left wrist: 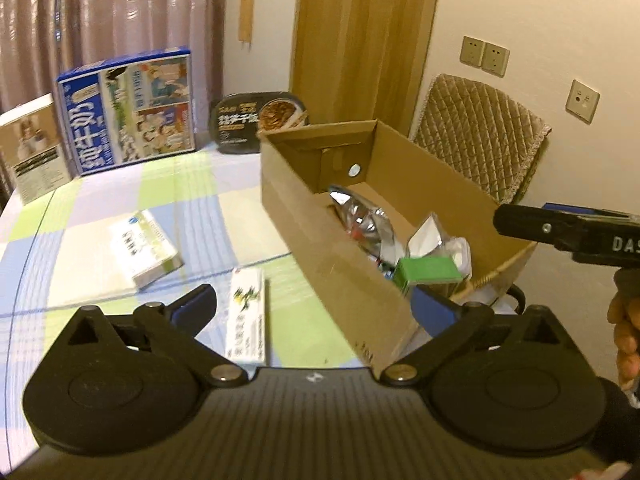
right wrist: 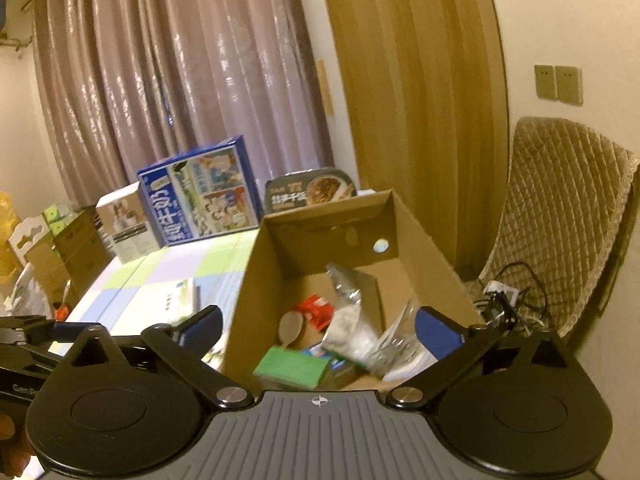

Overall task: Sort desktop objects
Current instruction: 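Withdraw both tools from the box toward the two white medicine boxes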

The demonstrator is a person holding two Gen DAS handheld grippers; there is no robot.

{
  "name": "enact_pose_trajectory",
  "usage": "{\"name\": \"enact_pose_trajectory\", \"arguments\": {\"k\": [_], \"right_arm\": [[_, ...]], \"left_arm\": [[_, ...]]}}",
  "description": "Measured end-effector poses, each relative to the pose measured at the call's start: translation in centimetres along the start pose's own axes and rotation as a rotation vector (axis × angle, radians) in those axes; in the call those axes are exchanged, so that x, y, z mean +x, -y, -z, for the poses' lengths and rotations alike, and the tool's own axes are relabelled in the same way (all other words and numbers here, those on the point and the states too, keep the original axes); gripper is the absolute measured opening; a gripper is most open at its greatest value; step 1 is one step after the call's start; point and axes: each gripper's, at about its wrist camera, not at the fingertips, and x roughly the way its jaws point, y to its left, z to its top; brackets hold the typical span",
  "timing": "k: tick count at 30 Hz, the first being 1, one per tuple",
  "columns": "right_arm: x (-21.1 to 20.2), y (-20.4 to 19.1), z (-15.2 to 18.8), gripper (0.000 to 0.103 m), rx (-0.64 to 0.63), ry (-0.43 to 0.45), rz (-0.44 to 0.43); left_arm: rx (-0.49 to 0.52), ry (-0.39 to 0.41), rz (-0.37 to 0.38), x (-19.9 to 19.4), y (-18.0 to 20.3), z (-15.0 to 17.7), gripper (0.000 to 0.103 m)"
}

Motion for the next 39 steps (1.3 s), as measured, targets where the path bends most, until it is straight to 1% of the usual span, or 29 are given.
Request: {"name": "enact_pose_trajectory", "arguments": {"k": [8, 16, 18, 22, 30, 39], "right_arm": [[-1.6, -3.4, 1.8, 0.101, -0.012, -0.051, -0.043], [-2.7, -7.0, 3.4, 0.101, -0.029, -0.075, -0.114], [-2.7, -8.2, 3.8, 0.101, -0.039, -0.081, -0.135], [-2.2, -10.2, 4.5, 0.101, -0.067, -0.098, -0.164], [-0.3, -12.8, 5.8, 0.101, -0.103, -0.124, -0.184], [2.6, -15.2, 7.5, 0.101, -0.134, -0.18, -0.2]], "left_arm": [[-0.062, -0.009, -0.085, -3.8, -2.5, 3.2, 0.102], [-0.133, -0.038, -0.159, -7.0, -6.0, 6.5, 0.102], [-0.137, -0.047, -0.177, -7.7, -6.8, 7.1, 0.102], [-0.147, -0.059, -0.223, -8.8, -8.2, 7.8, 0.102], [-0.18, -0.068, -0.271, -10.1, -11.0, 8.5, 0.102], [-0.215, -0.094, -0.291, -9.7, -13.6, 9.7, 0.102]]}}
